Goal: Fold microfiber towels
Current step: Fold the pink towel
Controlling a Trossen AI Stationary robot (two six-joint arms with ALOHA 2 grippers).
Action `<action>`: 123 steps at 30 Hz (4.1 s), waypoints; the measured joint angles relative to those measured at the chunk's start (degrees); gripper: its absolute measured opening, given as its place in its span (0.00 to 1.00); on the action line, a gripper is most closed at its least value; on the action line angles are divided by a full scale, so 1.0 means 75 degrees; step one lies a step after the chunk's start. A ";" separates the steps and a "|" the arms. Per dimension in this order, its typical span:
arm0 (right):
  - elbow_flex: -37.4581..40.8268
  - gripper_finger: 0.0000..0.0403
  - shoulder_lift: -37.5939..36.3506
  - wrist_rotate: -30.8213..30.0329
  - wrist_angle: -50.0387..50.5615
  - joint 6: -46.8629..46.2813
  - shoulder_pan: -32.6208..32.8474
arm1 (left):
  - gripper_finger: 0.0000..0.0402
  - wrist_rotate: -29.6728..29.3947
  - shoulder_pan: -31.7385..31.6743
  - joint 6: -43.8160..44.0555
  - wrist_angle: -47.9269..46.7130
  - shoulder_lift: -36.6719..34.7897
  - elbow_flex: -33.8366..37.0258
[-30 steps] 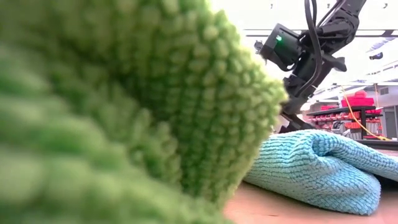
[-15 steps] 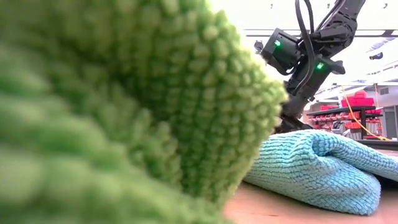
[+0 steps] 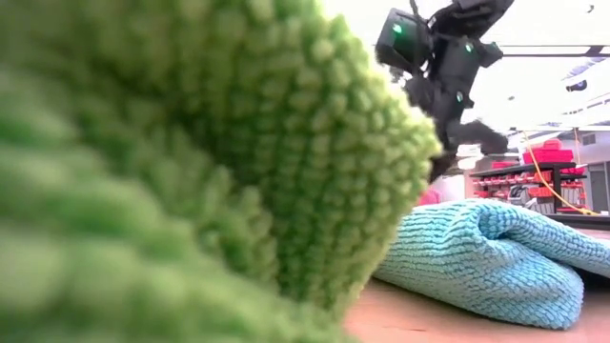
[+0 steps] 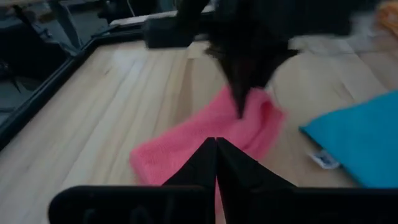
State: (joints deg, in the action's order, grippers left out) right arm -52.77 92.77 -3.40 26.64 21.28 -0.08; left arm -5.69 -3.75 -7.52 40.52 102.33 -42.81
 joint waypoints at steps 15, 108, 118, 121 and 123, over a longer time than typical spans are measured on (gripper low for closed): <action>-0.0662 0.02 0.0055 0.1459 0.0286 -0.2246 -0.0244 | 0.05 0.0338 0.0248 0.0851 0.1504 0.1696 -0.0312; -0.1277 0.66 0.0535 0.2595 -0.0728 -0.0599 -0.1706 | 0.03 -0.1382 0.0959 -0.0089 -0.1397 0.1057 -0.0737; -0.1280 0.66 0.0445 0.2852 -0.0704 -0.0892 -0.0637 | 0.07 -0.1767 0.0956 -0.0016 -0.1374 0.1057 -0.0737; -0.1280 0.66 0.0443 0.2603 -0.0551 -0.1049 -0.0346 | 0.07 -0.1771 0.0950 0.0059 -0.1371 0.1057 -0.0737; -0.1280 0.66 0.0443 0.2547 -0.0524 -0.1082 -0.0263 | 0.07 -0.1772 0.0947 0.0062 -0.1365 0.1057 -0.0737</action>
State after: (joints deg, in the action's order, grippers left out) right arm -62.37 96.09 15.70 22.70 13.16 -2.06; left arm -18.98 3.36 -7.05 30.28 110.26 -48.34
